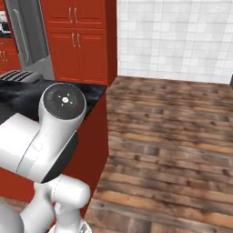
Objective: Open the fridge, grab two sodas, and place both sodas inside the bowl with ice on the dining counter.
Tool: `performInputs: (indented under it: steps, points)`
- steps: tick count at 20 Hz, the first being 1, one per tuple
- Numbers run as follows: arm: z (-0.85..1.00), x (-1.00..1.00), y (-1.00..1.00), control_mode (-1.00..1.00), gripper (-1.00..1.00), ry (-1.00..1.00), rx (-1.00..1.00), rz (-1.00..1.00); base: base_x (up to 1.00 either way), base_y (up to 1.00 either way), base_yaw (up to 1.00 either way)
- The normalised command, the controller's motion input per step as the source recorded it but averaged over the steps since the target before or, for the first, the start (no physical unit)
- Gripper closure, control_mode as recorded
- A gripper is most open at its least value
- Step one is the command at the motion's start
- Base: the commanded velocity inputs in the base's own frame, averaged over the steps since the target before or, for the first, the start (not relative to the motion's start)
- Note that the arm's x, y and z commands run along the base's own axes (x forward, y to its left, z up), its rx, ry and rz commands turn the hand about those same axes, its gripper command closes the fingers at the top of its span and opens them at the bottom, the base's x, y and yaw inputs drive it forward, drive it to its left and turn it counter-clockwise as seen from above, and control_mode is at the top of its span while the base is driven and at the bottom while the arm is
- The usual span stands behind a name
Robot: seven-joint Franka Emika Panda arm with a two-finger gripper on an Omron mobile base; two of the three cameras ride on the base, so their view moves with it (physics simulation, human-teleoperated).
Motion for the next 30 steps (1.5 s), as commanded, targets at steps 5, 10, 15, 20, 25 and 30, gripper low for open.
performInputs:
  steps: [5,10,15,20,25,30]
  points:
    - [0.00,0.00,0.00,1.00,-1.00,0.00,0.00,0.00,1.00,-0.86,0.10]
    - [0.00,0.00,0.00,1.00,-1.00,0.00,0.00,0.00,1.00,-0.68,0.12]
    - [0.00,0.00,0.00,1.00,-1.00,0.00,0.00,0.00,1.00,-0.60,0.15]
    - [0.00,0.00,0.00,1.00,-1.00,0.00,0.00,0.00,1.00,-0.83,0.13]
    - [0.00,0.00,0.00,1.00,-1.00,0.00,0.00,0.00,1.00,-0.77,0.16]
    - [0.00,0.00,0.00,1.00,-1.00,0.00,0.00,0.00,1.00,-0.23,0.31]
